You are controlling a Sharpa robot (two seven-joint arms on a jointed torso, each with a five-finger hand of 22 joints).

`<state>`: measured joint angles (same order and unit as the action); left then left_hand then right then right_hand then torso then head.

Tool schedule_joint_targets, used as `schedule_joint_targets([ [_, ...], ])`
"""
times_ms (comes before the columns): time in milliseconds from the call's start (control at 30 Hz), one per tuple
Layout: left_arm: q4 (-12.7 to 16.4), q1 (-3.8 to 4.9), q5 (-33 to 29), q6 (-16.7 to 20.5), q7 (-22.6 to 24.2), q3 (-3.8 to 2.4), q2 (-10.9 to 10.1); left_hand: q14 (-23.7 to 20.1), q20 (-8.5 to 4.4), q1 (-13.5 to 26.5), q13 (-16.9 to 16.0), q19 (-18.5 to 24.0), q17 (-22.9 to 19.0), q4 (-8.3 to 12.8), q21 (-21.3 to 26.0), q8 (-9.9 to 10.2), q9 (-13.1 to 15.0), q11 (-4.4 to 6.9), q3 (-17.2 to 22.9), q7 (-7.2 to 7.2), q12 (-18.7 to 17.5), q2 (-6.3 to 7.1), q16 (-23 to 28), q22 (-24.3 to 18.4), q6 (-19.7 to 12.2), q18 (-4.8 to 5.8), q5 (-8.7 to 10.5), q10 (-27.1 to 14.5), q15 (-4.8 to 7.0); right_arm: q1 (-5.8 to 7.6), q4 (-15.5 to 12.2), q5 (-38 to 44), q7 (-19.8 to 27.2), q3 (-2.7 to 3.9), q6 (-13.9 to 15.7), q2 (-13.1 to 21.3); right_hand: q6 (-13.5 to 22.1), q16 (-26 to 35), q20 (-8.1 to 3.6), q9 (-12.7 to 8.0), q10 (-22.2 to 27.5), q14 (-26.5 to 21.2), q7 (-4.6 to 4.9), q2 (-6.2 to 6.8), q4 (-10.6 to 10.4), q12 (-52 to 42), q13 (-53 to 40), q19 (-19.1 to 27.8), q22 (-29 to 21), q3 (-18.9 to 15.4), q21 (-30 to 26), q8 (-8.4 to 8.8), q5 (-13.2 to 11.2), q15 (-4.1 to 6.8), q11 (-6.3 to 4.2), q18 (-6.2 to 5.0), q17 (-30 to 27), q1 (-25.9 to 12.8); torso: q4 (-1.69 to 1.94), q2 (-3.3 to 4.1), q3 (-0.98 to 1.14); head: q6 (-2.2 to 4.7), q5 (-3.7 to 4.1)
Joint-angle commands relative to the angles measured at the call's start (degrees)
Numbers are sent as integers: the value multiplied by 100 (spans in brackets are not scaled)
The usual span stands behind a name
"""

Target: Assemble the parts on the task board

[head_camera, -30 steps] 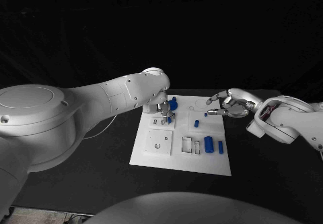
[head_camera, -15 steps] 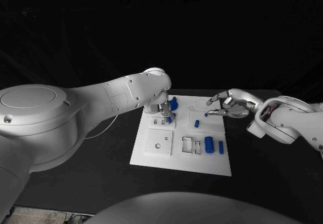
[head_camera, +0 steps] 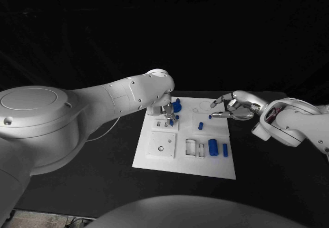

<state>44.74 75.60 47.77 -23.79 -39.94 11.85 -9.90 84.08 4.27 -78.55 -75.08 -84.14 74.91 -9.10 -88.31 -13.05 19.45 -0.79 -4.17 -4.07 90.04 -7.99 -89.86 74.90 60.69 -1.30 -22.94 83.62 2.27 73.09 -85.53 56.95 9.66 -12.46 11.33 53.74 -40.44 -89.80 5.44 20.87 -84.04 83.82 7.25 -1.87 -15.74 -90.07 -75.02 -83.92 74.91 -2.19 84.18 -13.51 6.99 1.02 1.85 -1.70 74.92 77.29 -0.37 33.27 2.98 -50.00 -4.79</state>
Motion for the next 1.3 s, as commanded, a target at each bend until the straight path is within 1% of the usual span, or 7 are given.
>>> schedule_joint_targets([
  [33,33,0,70,-20,-64,-4,-4,592,-43,-82,-1492,-237,1509,39,34,17,53,78,123,26,-4,11,-14,1127,7,20,-29,638,38,-5,-3,21,-18,-1,-98,-1,-47,-20,28,-7,-596,618,3,-53,27,7,-1498,-33,1261,-22,-43,-10,31,-40,55,-17,1508,-16,3,0,1,0,-6],
  [233,157,2,215,43,-70,-5,-69,592,-55,-88,-1492,-242,1509,139,36,10,175,87,410,32,-4,118,-14,1133,4,21,-18,638,47,-8,-3,12,-23,-1,-103,14,-49,-20,29,-7,-596,618,4,-54,28,7,-1498,-28,1259,-23,-48,-11,32,-40,56,-19,1508,-16,4,-3,2,0,-17],
  [500,745,70,589,236,-110,-21,-426,592,-62,83,-1492,-258,1509,124,35,19,305,94,682,32,-4,250,-14,1148,-10,24,121,638,59,-20,-13,-2,-23,-2,-99,70,-56,-20,30,-9,-596,618,6,-56,29,7,-1498,-13,1253,-24,-65,-13,32,-41,57,-24,1508,-15,7,-2,0,0,-4],
  [600,992,118,633,311,-151,-24,-587,592,-65,128,-1492,-265,1509,111,33,26,333,95,750,31,-4,276,-14,1155,-15,26,140,638,62,-30,-17,-7,-22,-2,-98,97,-58,-20,30,-9,-596,618,7,-57,29,7,-1498,-4,1249,-25,-74,-14,32,-41,58,-27,1508,-15,8,-6,1,0,-15],
  [767,1245,155,661,375,-188,-25,-755,592,-66,188,-1492,-261,1509,86,38,46,358,92,821,25,-4,306,-14,1150,-36,24,149,638,62,-66,-11,-22,-6,-2,-86,114,-61,-20,31,-11,-596,618,8,-58,30,7,-1498,10,1243,-27,-89,-14,32,-43,59,-31,1508,-15,10,-4,-3,0,-47],
  [1000,1331,165,669,423,-205,-23,-843,592,-66,214,-1492,-260,1509,77,41,60,371,89,866,21,-4,322,-14,1148,-51,24,159,638,61,-136,27,-39,14,-2,-101,89,-64,-20,33,-14,-596,618,11,-60,32,7,-1498,24,1237,-30,-104,-13,32,-45,61,-35,1508,-14,2,0,-2,0,-95],
  [1300,1223,154,671,466,-167,-17,-824,592,-65,246,-1492,-255,1509,69,46,69,395,86,931,19,-4,345,-14,1142,-56,22,175,638,59,-182,68,-52,29,-2,-112,65,-66,-20,35,-18,-596,618,13,-63,35,7,-1498,37,1231,-34,-119,-12,32,-48,64,-40,1508,-12,-6,4,-2,0,-131],
])
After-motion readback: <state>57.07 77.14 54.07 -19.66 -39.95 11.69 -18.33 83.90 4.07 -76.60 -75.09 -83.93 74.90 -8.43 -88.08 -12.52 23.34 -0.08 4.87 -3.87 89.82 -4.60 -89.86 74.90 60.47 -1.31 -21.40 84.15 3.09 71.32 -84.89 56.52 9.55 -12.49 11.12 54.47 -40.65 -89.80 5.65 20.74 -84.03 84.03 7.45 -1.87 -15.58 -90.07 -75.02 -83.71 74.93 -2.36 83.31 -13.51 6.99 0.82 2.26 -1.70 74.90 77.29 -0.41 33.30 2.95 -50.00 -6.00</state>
